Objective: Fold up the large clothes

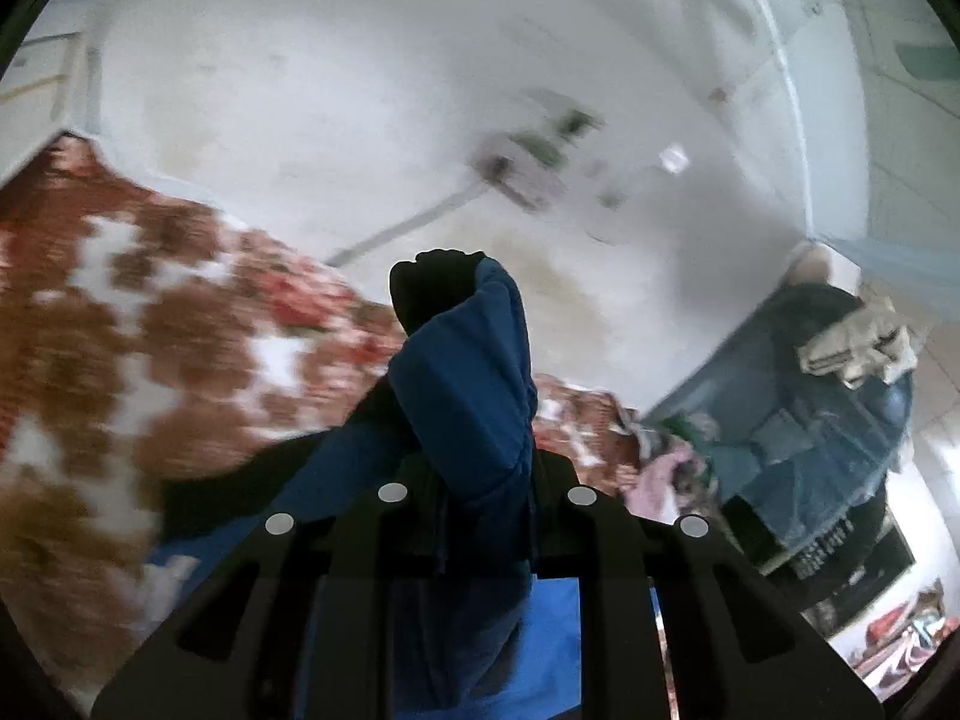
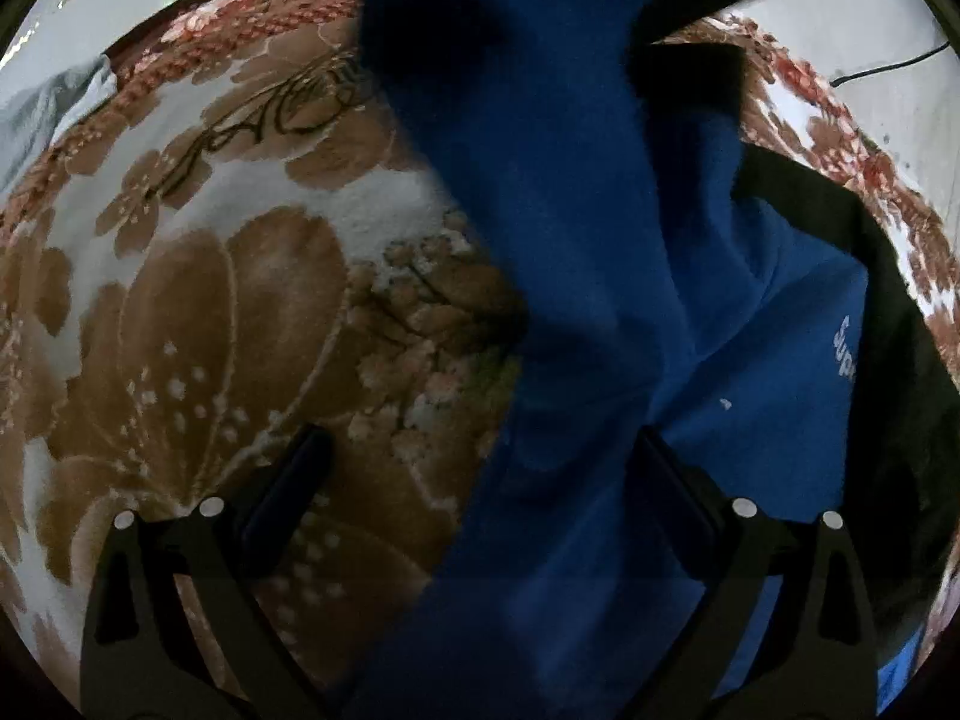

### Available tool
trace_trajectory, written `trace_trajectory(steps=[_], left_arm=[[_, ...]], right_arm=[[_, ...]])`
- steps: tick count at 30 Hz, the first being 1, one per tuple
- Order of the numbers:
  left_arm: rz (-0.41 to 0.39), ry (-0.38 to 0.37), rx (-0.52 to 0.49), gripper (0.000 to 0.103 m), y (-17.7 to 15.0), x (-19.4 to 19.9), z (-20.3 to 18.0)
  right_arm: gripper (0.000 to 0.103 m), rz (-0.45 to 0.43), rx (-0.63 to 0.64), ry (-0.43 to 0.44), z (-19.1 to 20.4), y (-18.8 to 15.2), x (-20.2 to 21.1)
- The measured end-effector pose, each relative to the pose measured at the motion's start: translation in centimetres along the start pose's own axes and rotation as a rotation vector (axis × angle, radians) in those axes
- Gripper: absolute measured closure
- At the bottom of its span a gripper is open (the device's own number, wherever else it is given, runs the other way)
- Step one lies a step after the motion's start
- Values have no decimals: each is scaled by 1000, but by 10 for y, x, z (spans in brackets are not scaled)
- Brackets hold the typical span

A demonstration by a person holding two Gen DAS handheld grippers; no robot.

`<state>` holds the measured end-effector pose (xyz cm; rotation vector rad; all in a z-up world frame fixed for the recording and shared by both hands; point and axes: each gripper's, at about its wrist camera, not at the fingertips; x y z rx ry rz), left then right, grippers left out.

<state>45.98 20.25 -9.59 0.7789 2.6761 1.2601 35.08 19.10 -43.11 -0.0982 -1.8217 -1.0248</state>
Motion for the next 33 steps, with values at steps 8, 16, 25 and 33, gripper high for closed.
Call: trace_trajectory(steps=[8,16,25,33], left_arm=[[77,-74,21,87,-114,-124,-120],[303,-39,-51,87,-242,-215,-151],[480,54,-184,87,-329,-262,-132],[802,110,-252,37,-434,-294,-127]], right_arm=[[4,-11,62,83,-2,-6,6],[4,-72,24,137,-13,-18,8],[4,-132,16,152,-15,-29,13],[4,-113,23,197,-17,-31,22]])
Point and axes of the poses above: each gripper's, at about its wrist camera, not at the fingertips, and x roughly against the way its jaws point, z to its left, y to its top, and after that the axes turned 14 degrees about -z, right-handed
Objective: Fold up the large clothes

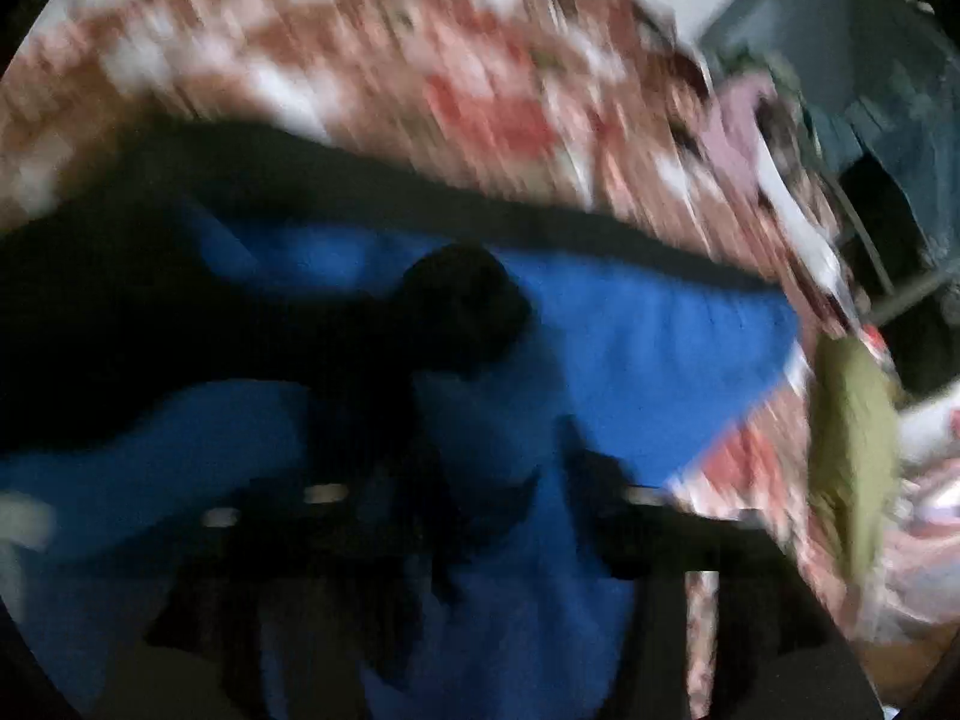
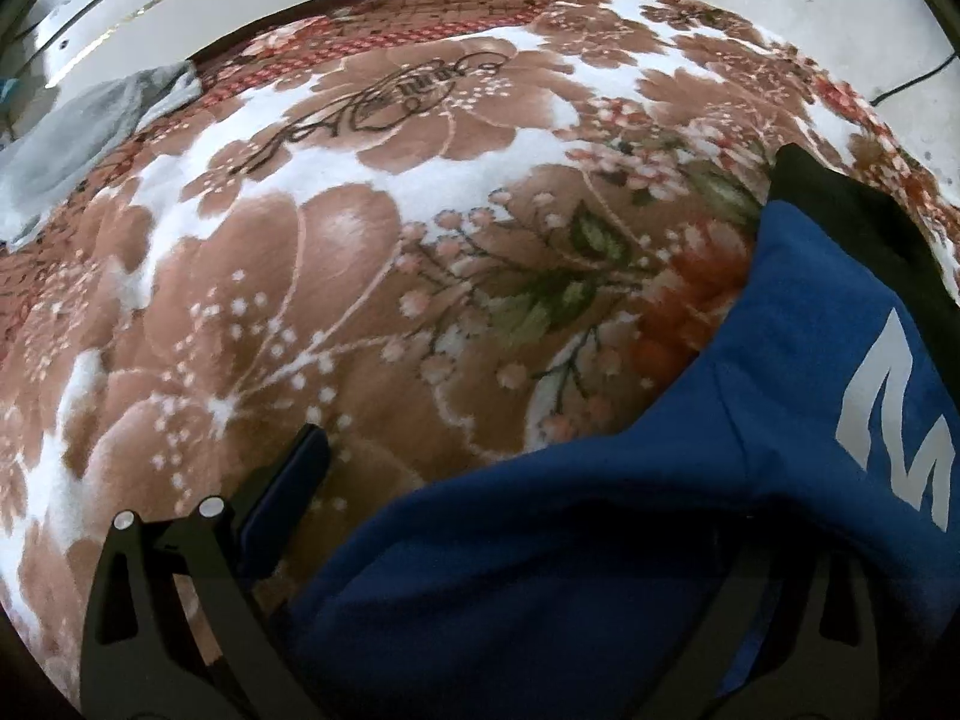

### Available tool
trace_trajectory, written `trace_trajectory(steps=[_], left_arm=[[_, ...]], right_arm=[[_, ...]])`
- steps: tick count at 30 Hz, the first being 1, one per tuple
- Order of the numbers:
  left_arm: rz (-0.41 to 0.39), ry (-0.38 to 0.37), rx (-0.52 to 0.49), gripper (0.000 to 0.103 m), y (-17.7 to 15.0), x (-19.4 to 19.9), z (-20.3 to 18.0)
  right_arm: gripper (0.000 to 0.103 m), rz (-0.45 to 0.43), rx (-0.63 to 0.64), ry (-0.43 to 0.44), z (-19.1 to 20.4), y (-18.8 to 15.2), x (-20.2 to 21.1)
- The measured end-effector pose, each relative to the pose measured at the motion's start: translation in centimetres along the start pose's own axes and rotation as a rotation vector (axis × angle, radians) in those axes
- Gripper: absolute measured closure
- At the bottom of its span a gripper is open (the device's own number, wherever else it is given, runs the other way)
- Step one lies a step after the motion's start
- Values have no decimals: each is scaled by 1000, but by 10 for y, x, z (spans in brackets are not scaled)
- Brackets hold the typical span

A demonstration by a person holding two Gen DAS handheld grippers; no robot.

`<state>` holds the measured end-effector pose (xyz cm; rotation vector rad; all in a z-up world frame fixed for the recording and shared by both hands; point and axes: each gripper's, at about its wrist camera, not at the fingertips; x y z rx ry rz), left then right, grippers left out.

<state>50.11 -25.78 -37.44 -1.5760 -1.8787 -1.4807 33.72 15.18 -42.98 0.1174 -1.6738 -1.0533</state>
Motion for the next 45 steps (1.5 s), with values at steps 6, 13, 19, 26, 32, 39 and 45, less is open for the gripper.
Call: trace_trajectory(steps=[6,13,19,26,32,39,45], left_arm=[[110,6,-32,16,-33,-7,-30],[1,1,0,16,-16,59,-70],[-185,69,-17,11,41,168,-78],[-215,285,-176,6,73,261,-2],[-225,471,-147,5,36,287,119],[-89,525,-46,6,-38,221,218],[-60,529,-42,6,-63,179,240]], right_arm=[[4,-10,91,52,15,-20,28],[5,-35,157,108,37,-28,92],[5,-33,142,-2,1,-16,135],[5,37,51,-167,-114,-34,167],[5,37,-332,-260,-240,-67,214],[5,46,-540,-489,-335,-124,240],[5,103,-594,-527,-358,-165,226]])
Point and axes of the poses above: each gripper's, at about its wrist camera, not at the fingertips, and x roughly against the way its jaws point, z to its left, y to its top, and after that the axes turned 14 degrees about -z, right-handed
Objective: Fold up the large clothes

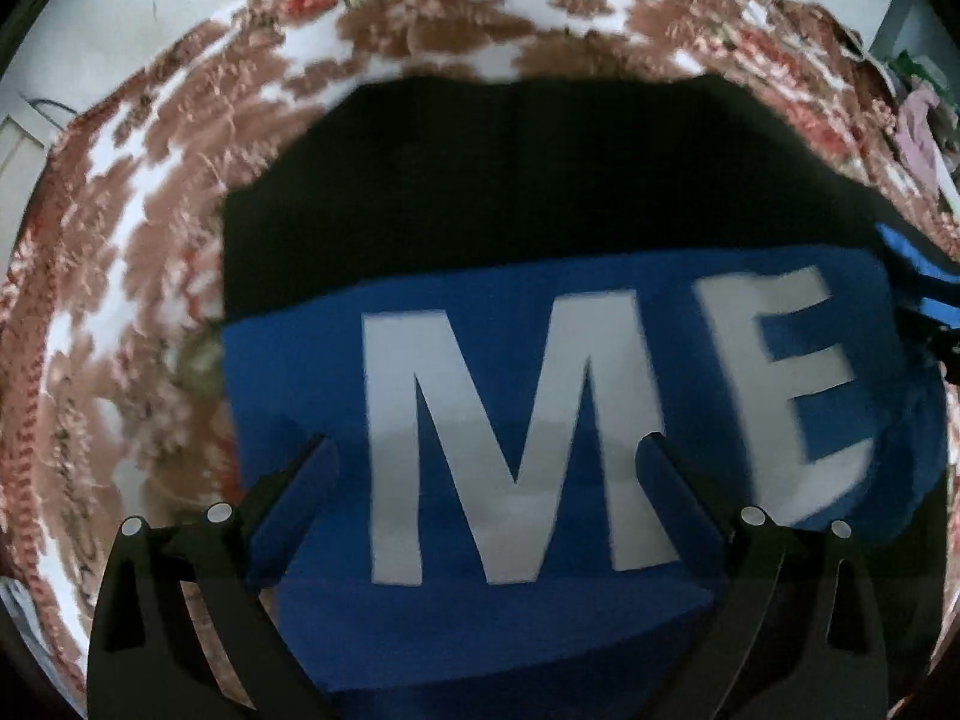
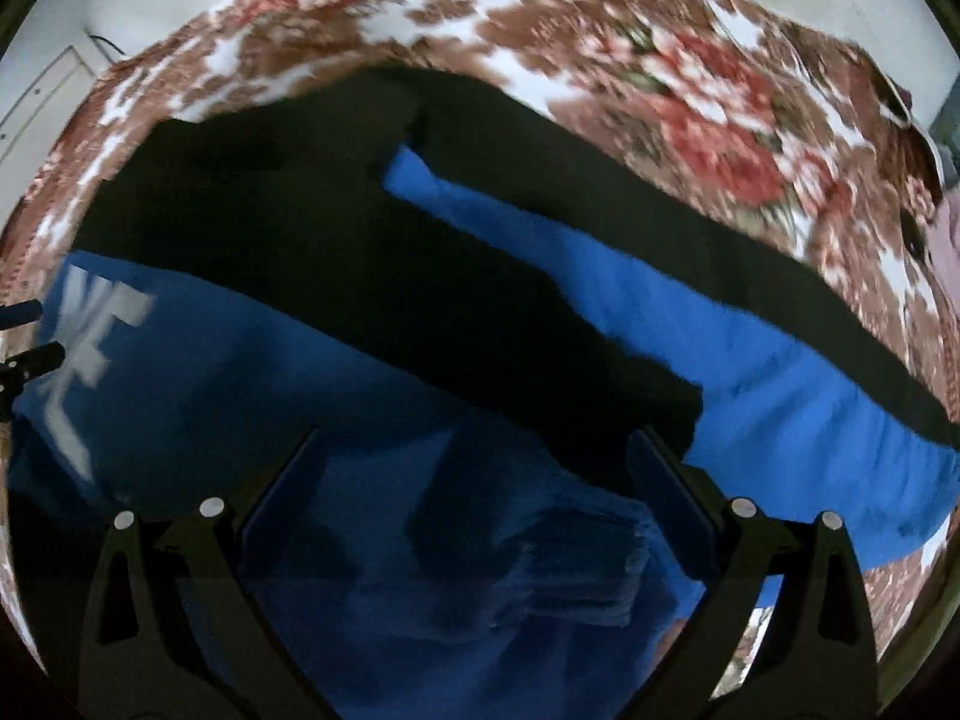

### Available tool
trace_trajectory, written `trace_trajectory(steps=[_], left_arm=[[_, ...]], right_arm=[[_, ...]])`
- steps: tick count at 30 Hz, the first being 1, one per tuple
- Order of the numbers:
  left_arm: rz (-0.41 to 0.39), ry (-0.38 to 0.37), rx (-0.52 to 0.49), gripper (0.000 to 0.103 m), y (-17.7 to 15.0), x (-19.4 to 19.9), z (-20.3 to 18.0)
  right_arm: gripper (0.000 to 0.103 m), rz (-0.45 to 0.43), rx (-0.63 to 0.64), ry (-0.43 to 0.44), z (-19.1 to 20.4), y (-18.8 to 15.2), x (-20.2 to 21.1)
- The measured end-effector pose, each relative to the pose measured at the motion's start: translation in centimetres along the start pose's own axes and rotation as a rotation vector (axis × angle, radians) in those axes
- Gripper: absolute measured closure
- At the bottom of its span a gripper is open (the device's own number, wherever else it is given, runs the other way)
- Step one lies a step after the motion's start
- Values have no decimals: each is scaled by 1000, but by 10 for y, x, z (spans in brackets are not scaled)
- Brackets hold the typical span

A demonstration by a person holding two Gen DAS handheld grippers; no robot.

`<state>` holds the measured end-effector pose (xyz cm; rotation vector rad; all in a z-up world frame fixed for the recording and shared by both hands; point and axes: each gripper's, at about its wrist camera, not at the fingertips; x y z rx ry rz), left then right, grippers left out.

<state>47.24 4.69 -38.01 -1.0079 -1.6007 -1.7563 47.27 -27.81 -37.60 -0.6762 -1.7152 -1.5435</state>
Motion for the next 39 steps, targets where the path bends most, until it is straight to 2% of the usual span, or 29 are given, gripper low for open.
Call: trace_trajectory(steps=[6,11,13,17,20,24,30,35,39], left_arm=[[5,-2,4,4,-12,-26,2],[9,21,-8,5,-10,-21,-2],[7,5,8,6,-2,-4,-7],[-105,-29,-82,5,22,63,-38],[-142,-66,-95,5,32,89,-72],[-166,-142,-135,5,30,98,-143],[-182,-253,-243,5,18,83,-259],[-195,-266,-348,5,13,65,-342],[-177,-265,-366,5,11,45,-380]], right_arm=[[5,9,34,-17,-7,-14,-20],[5,-7,102,-36,-1,-16,-24],[5,-8,75,-27,-3,-14,-16],[5,-24,-32,7,-17,-6,15],[5,-26,-134,-11,-38,-4,43],[5,-29,-291,-43,-90,-15,78],[5,-10,-440,-107,-209,-51,110],[5,20,-652,-65,-306,-90,115],[5,9,-763,-75,-369,-112,118]])
Point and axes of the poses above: each gripper's, at about its wrist camera, not at the fingertips, and x roughly against the way its jaws point, z to its left, y to its top, and after that the axes turned 14 degrees about -z, right-handed
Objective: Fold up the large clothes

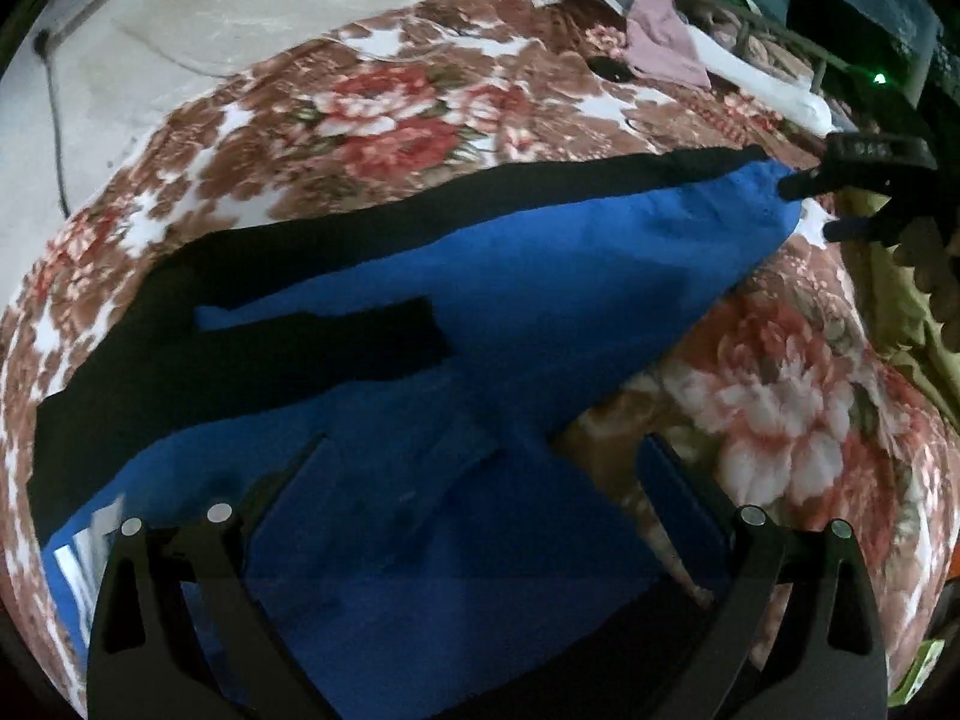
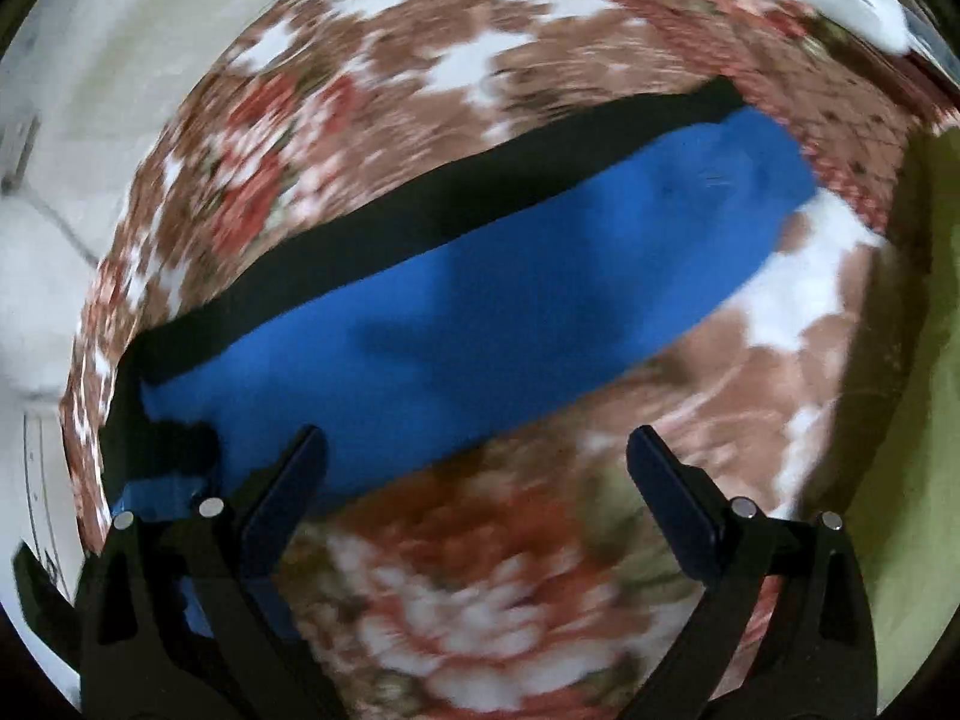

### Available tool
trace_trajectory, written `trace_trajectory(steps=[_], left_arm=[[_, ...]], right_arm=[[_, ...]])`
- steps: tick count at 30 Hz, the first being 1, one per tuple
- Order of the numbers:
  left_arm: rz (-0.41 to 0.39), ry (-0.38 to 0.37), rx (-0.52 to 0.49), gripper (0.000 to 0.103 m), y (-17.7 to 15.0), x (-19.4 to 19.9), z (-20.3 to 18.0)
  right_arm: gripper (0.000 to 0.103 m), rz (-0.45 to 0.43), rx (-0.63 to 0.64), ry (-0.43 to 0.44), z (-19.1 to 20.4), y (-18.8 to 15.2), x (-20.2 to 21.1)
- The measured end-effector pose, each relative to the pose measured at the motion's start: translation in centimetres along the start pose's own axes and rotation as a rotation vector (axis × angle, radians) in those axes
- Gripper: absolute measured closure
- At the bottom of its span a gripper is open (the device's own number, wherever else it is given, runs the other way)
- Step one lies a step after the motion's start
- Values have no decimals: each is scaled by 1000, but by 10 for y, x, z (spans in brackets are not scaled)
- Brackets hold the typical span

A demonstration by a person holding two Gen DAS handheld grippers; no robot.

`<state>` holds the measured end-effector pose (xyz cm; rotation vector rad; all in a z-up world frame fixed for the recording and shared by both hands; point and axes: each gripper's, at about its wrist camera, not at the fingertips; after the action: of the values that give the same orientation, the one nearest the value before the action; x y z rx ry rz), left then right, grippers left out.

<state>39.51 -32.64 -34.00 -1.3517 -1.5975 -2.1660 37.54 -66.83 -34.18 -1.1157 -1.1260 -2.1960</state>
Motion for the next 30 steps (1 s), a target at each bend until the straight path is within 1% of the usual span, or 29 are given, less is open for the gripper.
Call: trace_trajectory(steps=[3,6,9,14,17,19,21,25,27,29,30], left_arm=[[49,9,4,5,4,-23,-15],[77,10,18,5,7,-43,-22],[135,-1,48,5,3,-66,-22],[187,6,18,5,-8,-89,-30],[185,22,-23,5,-12,-93,-37],[173,21,-22,5,-13,-92,-37],[158,11,-10,5,-13,-89,-37],[152,1,-17,5,-15,-90,-37],[155,5,-29,5,-16,-92,-39],[155,8,-29,5,-17,-93,-39],[154,9,-30,5,-17,-94,-39]], right_arm=[[5,3,-52,-3,-33,17,-5],[5,10,-142,31,-69,38,-14],[5,6,-219,45,-95,56,-20],[5,5,-325,48,-127,76,-30],[5,23,-403,48,-144,81,-41],[5,50,-470,80,-154,79,-54],[5,52,-517,106,-160,78,-63],[5,36,-493,120,-163,88,-79],[9,34,-507,122,-166,92,-84],[25,44,-494,97,-167,95,-88],[31,52,-479,78,-166,97,-89]])
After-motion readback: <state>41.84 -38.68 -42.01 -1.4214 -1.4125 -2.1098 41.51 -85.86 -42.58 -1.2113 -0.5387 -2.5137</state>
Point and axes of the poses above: each gripper's, at about its wrist camera, not at the fingertips, and x roughly against the way its jaws point, z to its left, y to its top, and after that the axes turned 14 degrees about -z, right-handed
